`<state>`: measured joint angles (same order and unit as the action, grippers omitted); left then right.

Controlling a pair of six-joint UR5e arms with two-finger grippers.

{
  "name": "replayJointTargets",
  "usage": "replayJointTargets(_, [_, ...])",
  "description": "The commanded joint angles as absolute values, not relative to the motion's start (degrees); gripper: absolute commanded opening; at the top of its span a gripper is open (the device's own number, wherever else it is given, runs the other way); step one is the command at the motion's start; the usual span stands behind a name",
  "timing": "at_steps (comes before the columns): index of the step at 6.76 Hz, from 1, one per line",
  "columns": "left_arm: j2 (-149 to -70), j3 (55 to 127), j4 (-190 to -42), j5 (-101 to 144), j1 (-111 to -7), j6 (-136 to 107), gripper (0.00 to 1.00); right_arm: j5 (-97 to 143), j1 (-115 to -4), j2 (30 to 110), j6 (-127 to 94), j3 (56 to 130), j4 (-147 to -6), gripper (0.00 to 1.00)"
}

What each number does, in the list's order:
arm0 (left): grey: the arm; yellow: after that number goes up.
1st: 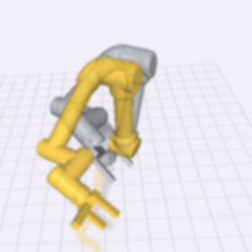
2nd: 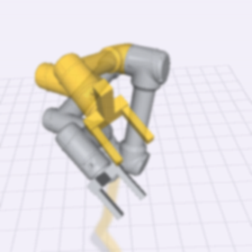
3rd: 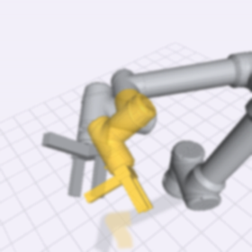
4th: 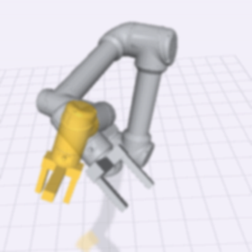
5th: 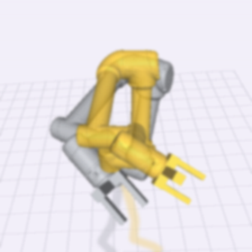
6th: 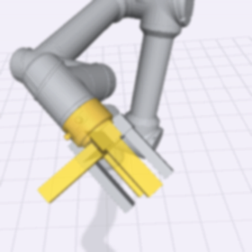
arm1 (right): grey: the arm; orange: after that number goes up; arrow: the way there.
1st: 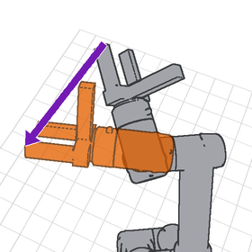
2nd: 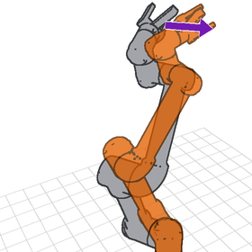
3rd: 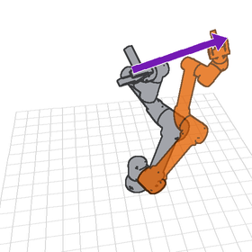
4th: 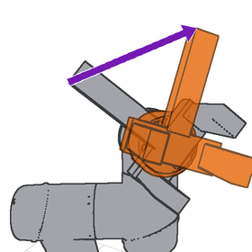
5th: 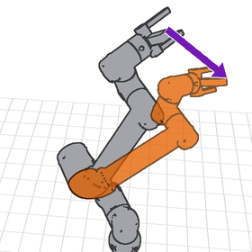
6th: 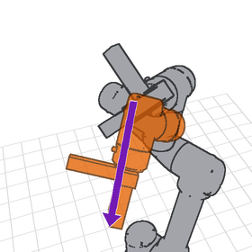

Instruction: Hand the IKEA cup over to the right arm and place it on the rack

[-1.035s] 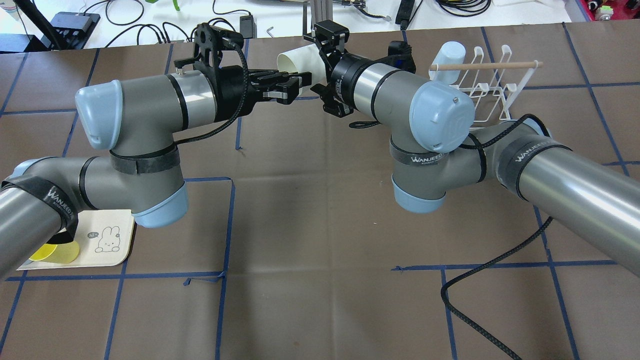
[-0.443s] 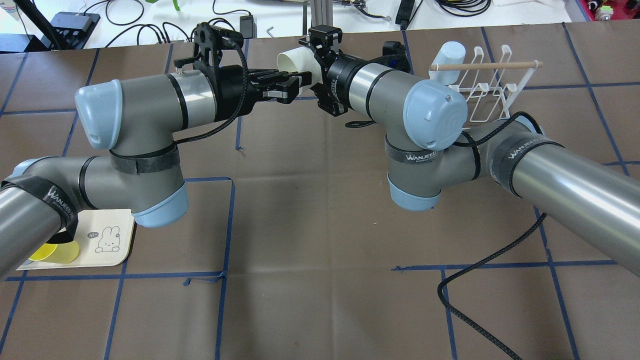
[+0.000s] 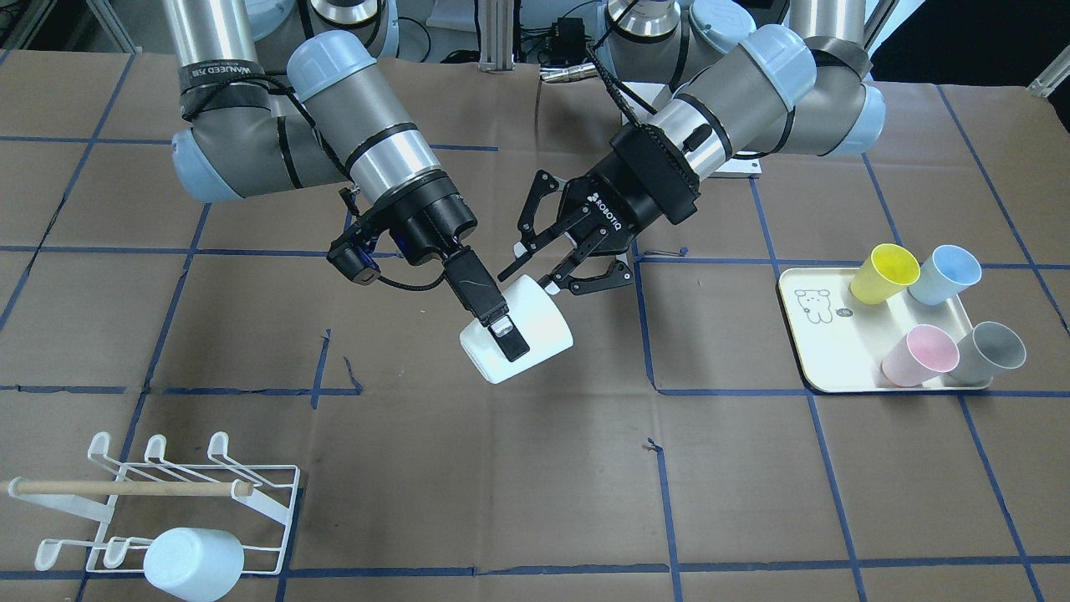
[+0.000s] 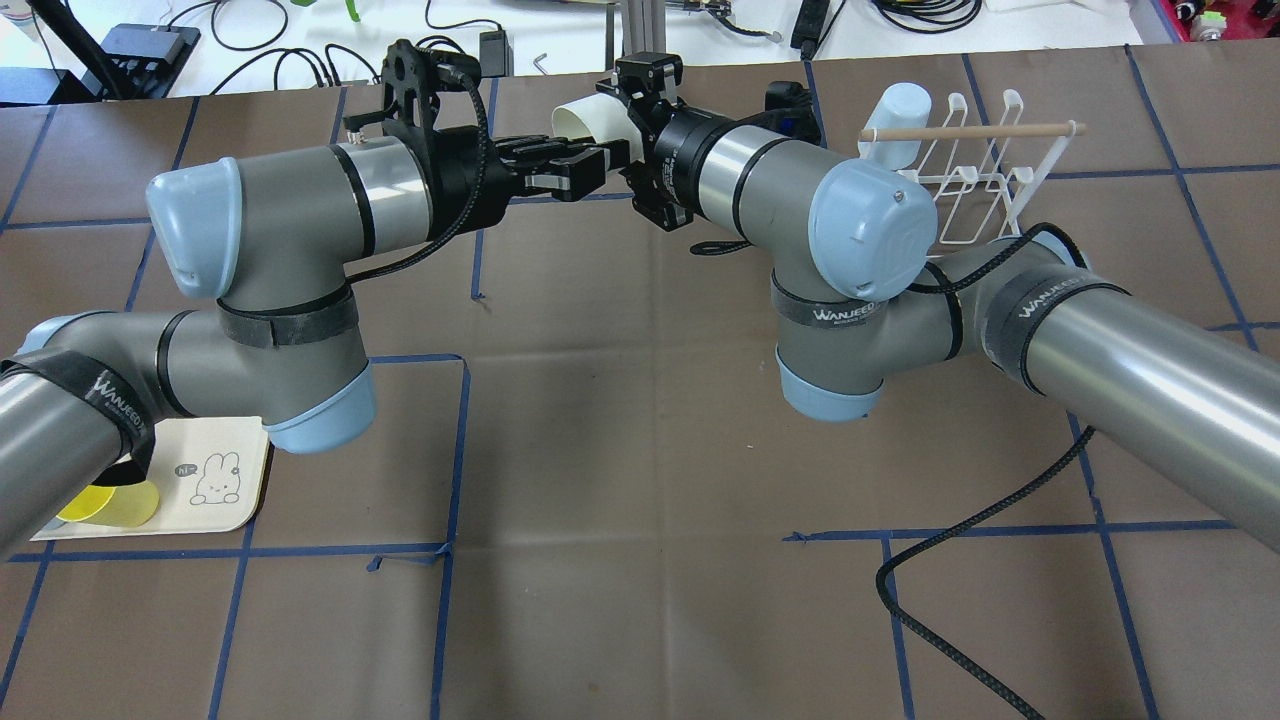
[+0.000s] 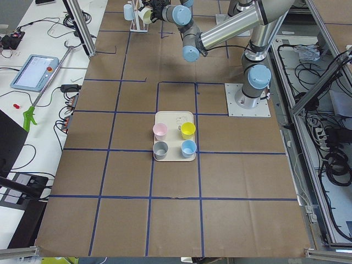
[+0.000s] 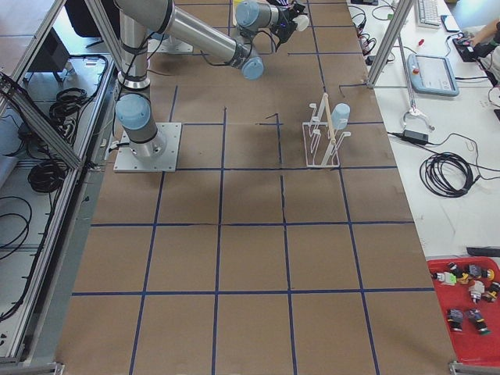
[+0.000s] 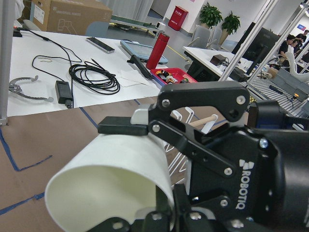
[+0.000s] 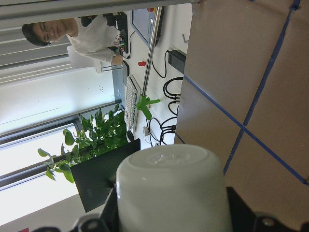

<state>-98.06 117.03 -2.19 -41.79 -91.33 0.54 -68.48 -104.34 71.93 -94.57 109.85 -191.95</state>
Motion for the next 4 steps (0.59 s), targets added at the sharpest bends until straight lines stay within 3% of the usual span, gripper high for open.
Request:
replayJointTargets(1, [-98.35,116.98,-0.27,-41.92,-91.32,-2.89,0.99,-68.47,-104.33,71.98,-94.57,109.78,-191.95,0.35])
replayJointTargets(4, [-95.64,118.91,-0.7,-41.58,-84.68,-2.9,0.99,-68.64,-102.32,71.63,-93.69,109.25,-191.95,0.22])
